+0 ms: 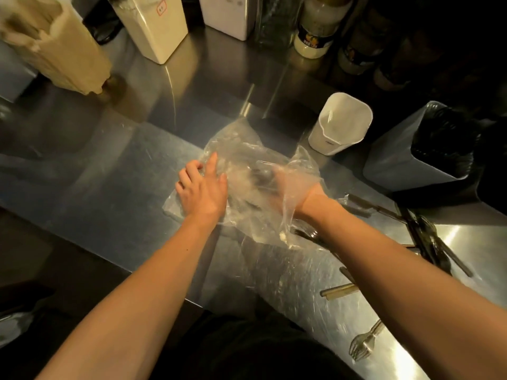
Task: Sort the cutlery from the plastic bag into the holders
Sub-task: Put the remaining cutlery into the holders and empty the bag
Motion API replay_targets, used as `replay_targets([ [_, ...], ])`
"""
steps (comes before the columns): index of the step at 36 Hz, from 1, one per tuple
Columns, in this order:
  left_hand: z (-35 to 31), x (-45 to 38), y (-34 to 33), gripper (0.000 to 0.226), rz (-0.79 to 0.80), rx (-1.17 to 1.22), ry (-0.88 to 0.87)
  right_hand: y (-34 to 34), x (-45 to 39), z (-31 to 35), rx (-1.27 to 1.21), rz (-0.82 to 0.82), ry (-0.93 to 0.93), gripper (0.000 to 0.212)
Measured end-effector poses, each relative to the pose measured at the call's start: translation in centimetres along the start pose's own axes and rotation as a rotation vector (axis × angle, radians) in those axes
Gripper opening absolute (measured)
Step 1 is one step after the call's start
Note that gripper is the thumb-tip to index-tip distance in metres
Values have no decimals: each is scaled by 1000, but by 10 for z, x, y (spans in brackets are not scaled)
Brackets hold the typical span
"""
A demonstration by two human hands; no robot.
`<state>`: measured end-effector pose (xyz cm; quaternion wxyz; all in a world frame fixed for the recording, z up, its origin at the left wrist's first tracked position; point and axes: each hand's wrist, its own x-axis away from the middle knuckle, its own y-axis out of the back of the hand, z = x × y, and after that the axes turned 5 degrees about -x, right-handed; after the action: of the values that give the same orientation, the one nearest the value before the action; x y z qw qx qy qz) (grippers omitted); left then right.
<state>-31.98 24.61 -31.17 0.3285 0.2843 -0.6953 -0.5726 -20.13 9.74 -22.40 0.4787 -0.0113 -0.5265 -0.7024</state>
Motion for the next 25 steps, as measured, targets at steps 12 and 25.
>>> replay_targets([
  [12, -62, 24, 69, 53, -42, 5, -77, 23, 68, -42, -162, -69, 17, 37],
  [25, -174, 111, 160, 19, -181, 905, -340, 50, 176, -117, -613, -235, -25, 12],
])
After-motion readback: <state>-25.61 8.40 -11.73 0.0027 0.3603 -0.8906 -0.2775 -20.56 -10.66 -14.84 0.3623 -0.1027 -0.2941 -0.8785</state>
